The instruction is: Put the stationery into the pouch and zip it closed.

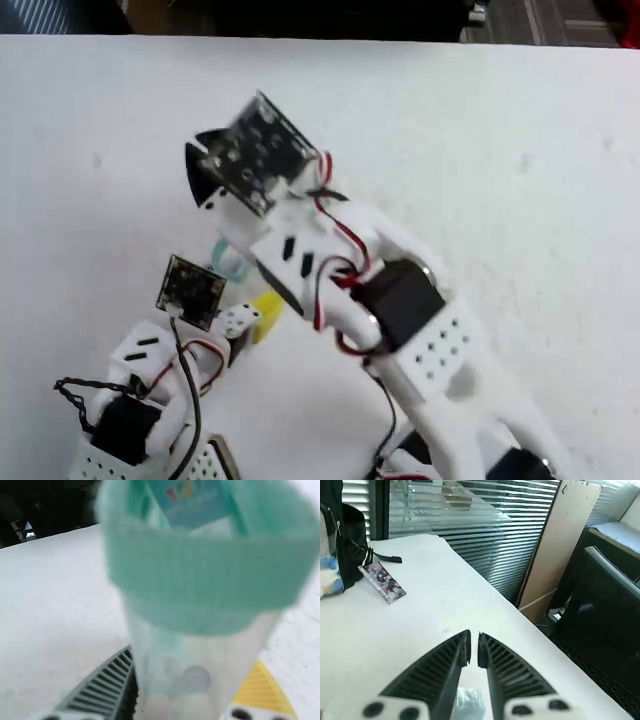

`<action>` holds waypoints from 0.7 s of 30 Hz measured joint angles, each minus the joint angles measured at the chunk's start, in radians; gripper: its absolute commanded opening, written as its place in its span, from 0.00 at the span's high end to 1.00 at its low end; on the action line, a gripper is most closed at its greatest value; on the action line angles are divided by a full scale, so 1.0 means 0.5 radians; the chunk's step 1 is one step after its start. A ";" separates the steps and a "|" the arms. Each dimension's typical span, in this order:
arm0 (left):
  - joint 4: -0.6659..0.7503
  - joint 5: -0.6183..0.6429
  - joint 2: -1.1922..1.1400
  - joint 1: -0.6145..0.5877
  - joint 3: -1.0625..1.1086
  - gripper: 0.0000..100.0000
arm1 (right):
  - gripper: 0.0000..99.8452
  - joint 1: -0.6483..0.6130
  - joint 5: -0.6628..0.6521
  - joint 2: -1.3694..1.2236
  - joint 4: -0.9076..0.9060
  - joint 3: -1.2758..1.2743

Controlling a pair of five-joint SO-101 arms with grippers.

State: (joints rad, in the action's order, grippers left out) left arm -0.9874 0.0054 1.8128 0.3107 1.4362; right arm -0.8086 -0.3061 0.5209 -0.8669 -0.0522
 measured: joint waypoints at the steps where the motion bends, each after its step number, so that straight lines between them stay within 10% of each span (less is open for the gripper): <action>1: 0.000 0.000 0.000 0.000 0.000 0.74 | 0.98 -0.003 0.000 -0.037 -0.058 0.040; 21: 0.000 0.000 0.000 0.000 0.000 0.74 | 0.98 0.080 0.009 0.215 -0.856 0.559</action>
State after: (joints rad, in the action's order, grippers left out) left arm -0.9874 0.0054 1.8128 0.3107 1.4362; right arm -0.7687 -0.3015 0.6283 -1.2950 0.2271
